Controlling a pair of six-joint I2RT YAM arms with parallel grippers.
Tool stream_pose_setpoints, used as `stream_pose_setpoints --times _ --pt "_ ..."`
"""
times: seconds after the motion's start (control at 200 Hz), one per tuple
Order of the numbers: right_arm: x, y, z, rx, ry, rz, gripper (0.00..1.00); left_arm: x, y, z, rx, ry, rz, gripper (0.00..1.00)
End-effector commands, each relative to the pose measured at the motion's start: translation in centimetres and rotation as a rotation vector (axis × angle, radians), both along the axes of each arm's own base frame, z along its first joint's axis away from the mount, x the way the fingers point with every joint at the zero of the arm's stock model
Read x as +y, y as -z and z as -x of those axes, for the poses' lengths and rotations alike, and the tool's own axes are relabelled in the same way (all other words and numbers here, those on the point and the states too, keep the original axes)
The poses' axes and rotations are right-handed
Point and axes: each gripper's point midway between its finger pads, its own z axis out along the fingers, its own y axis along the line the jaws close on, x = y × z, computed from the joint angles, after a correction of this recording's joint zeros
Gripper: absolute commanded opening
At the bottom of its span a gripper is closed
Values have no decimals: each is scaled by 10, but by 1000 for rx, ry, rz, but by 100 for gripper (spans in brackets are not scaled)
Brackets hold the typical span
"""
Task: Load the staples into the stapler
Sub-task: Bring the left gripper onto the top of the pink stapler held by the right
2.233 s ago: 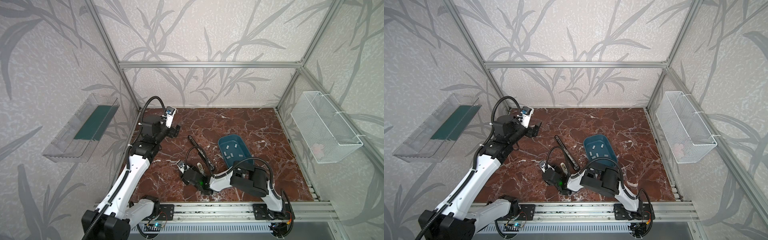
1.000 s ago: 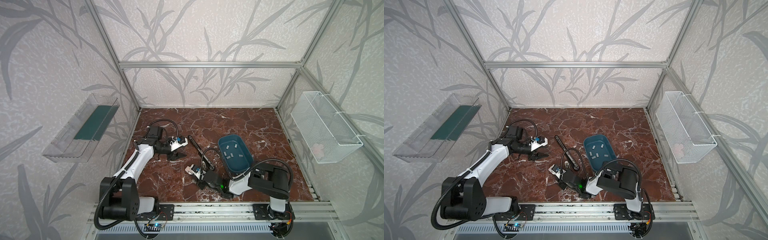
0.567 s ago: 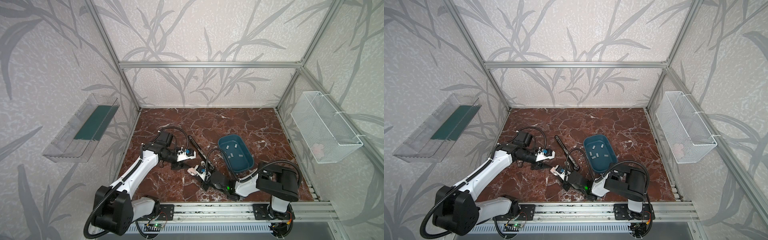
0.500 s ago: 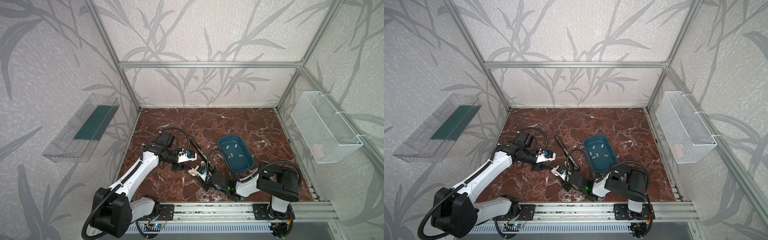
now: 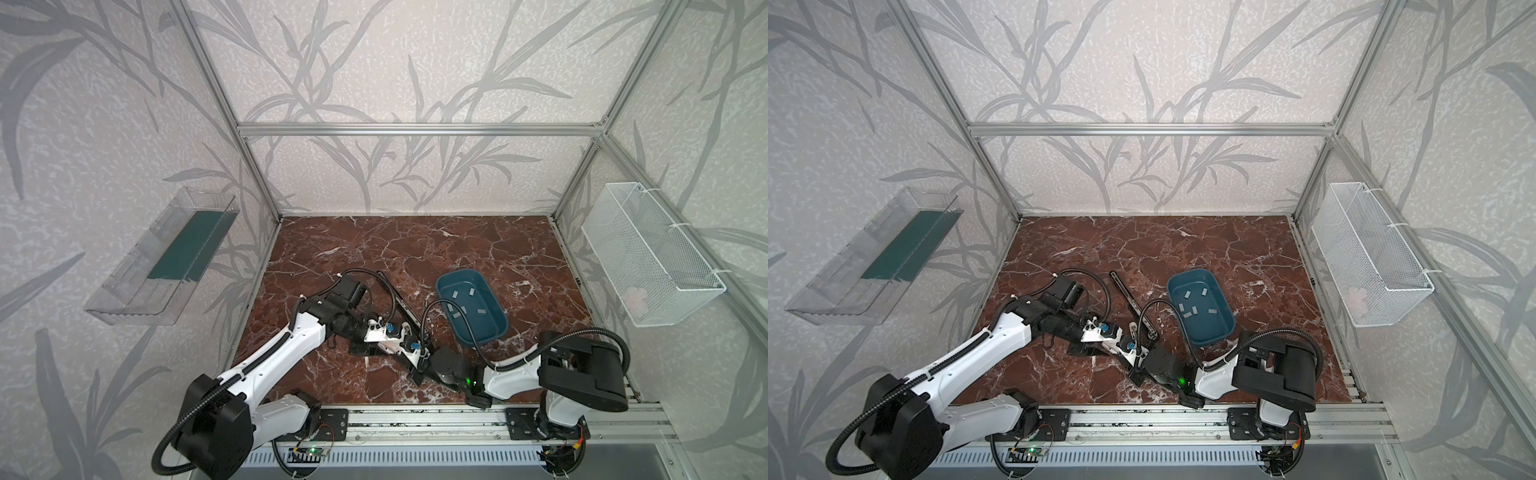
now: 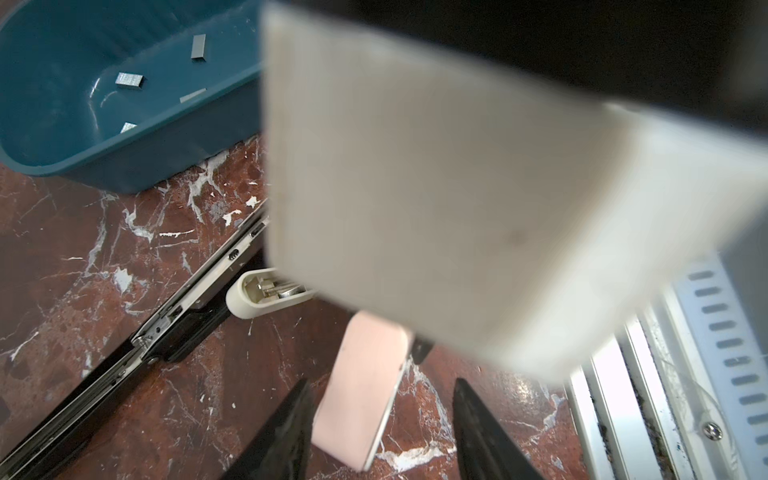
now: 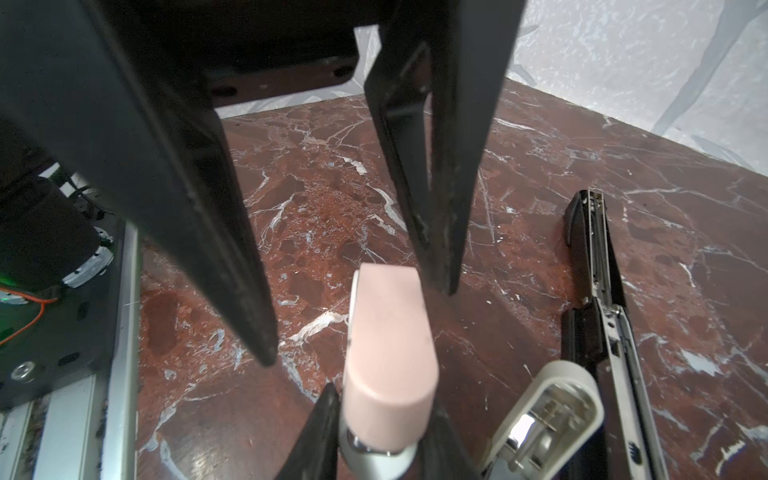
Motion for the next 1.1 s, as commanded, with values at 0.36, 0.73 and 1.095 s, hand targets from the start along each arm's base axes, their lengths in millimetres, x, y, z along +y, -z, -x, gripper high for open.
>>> stream_pose_setpoints --times 0.36,0.73,1.095 --pt "4 -44 4 -54 -4 -128 22 -7 -4 6 32 23 26 57" --pt "5 -51 5 -56 -9 -149 22 -10 -1 13 89 59 -1 49" --pt "4 -63 12 -59 -67 -237 23 -17 -3 23 110 97 8 51"
